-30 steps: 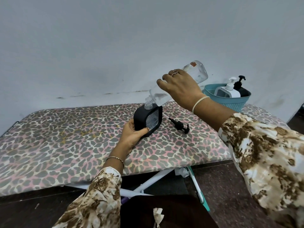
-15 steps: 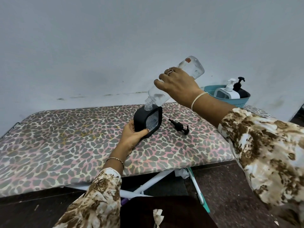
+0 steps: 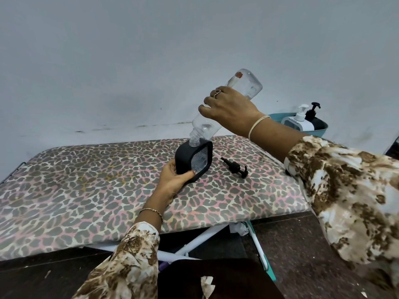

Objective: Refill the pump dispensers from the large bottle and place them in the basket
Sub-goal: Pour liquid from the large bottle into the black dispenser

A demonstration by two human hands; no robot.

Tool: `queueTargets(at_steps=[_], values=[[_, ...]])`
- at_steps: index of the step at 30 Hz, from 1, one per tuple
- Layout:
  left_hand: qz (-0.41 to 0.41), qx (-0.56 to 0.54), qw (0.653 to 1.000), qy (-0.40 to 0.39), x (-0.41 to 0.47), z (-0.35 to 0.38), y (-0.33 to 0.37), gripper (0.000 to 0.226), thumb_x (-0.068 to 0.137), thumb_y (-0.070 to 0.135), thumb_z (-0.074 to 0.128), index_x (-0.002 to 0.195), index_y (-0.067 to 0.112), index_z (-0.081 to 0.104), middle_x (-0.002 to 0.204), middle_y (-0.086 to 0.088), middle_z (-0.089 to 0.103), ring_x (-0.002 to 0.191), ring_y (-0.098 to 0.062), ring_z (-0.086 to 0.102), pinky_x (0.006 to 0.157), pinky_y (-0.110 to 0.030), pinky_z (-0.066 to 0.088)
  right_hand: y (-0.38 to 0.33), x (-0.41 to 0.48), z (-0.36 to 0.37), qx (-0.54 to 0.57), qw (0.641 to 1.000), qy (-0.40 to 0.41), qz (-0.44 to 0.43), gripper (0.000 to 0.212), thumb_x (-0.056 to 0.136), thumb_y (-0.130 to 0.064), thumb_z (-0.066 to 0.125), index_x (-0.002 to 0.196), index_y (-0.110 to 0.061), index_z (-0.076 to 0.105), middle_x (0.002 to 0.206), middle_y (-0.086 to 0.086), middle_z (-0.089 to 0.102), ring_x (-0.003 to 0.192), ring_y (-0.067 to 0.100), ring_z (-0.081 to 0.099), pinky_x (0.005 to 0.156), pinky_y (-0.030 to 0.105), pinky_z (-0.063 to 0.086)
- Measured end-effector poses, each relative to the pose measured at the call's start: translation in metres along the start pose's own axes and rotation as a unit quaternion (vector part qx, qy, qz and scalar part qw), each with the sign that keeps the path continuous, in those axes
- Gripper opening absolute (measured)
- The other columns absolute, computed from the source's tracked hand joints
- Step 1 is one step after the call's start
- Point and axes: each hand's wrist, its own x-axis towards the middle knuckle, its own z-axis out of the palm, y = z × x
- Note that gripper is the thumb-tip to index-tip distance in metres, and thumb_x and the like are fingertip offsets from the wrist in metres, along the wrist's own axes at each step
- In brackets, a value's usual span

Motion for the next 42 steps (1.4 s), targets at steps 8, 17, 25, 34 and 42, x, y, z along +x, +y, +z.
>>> queueTargets(at_steps=[8,17,25,34,42], values=[[-0.005,0.0,1.0,0.002,0.0,0.0,0.0,0.042,0.073,-0.006,0.077,0.107,0.01,0.058,0.103,-0.006,0.069,0.095,-0.016,0.067,0.082,-0.029,0.056,0.007,0.011,0.002,-0.035,0.998,0.017,-0.042,0.023,0.083,-0.002,0.055,0.1,-0.017,0.057,0.077,0.0,0.061,0.071,0.025,0.059,0.075,0.034,0.049],[0.001,-0.003,1.0,0.003,-0.004,0.002,0.004,0.041,0.074,-0.008,0.075,0.105,0.011,0.057,0.097,-0.001,0.068,0.088,-0.009,0.066,0.07,-0.017,0.056,0.009,0.02,0.003,-0.049,0.996,0.022,-0.068,0.021,0.085,-0.005,0.057,0.101,-0.018,0.057,0.081,0.0,0.064,0.077,0.025,0.061,0.076,0.034,0.048],[0.003,0.003,1.0,0.003,-0.003,0.002,0.003,0.042,0.074,-0.007,0.075,0.107,0.011,0.057,0.099,0.0,0.068,0.091,-0.008,0.066,0.075,-0.017,0.055,0.012,0.028,-0.003,-0.068,0.992,0.025,-0.1,0.02,0.082,-0.003,0.06,0.093,-0.019,0.059,0.078,0.0,0.064,0.075,0.025,0.062,0.079,0.035,0.049],[0.005,-0.003,1.0,0.002,-0.003,0.002,0.004,0.042,0.073,-0.006,0.076,0.1,0.018,0.056,0.1,-0.001,0.068,0.093,-0.011,0.065,0.076,-0.019,0.055,0.014,0.036,-0.009,-0.085,0.987,0.021,-0.136,0.022,0.08,0.004,0.057,0.089,-0.017,0.057,0.076,0.001,0.063,0.074,0.027,0.062,0.084,0.036,0.049],[0.007,0.009,1.0,0.009,-0.002,0.002,0.001,0.043,0.073,-0.004,0.077,0.101,0.021,0.056,0.103,-0.001,0.067,0.095,-0.011,0.065,0.08,-0.021,0.053,0.013,0.037,-0.013,-0.082,0.987,0.013,-0.139,0.023,0.079,0.004,0.058,0.089,-0.017,0.058,0.077,0.001,0.064,0.076,0.028,0.062,0.086,0.036,0.048]])
